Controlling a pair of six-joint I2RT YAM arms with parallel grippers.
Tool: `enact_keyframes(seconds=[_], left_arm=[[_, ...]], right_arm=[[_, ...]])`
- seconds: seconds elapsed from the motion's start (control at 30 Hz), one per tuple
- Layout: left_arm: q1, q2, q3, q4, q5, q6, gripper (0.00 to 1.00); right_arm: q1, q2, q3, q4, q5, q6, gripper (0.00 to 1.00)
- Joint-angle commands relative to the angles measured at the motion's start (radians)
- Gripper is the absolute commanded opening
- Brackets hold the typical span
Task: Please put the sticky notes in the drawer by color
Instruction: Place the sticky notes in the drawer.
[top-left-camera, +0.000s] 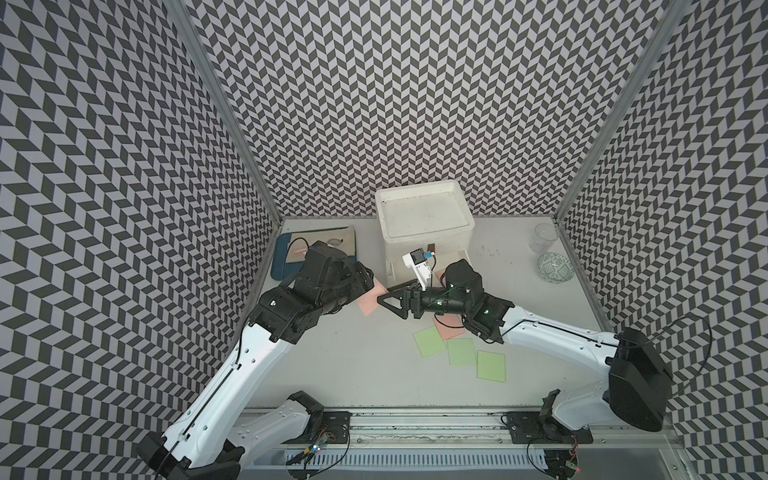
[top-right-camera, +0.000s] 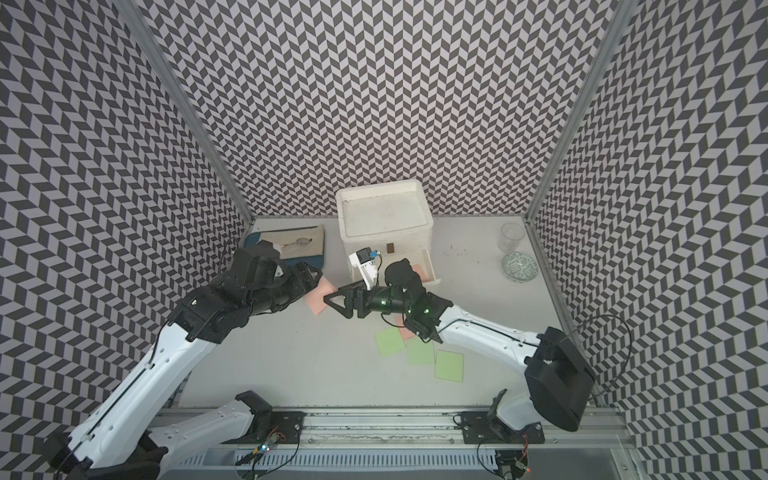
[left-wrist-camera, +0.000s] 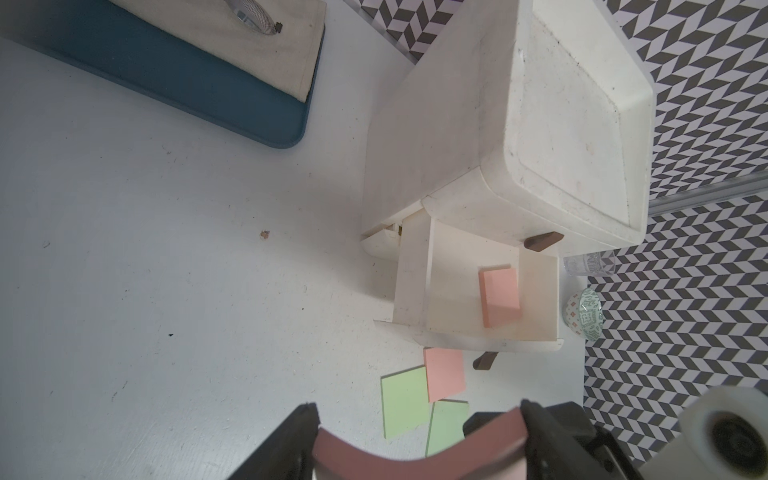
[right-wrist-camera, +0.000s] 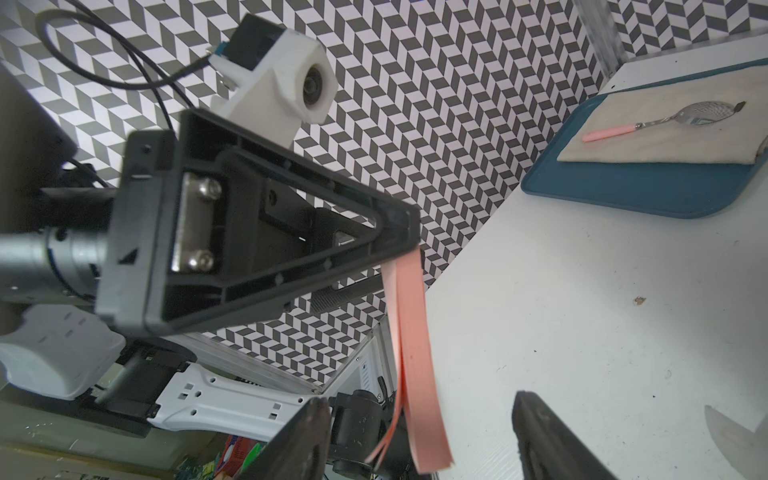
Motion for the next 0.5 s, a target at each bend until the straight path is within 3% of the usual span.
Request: enact_keyframes(seconds=[0.0,0.17,0.37,0.47], left_arm=[[-0.008,-0.005,0.029,0.002,0.018,0.011,0.78],[-0.008,-0.008,0.04,-0.004,0.002,0.016,0.78],[-0.008,0.001,0.038,0.003,-0.018,0.026,0.8],[-0.008,0.011,0.036,0.02,-0.042,0.057,0.86]], right_arm=[[-0.003,0.018,0.039,0.013,0.013,-0.017,0.6],[-0.004,0.004,0.045,-0.001,0.015,-0.037,0.28],[-0.02,-0.037,0.011,-0.023,0.024,-0.05,0.01],[-0.055,-0.074,-0.028,-0.002,-0.006,-0.034,0.0]])
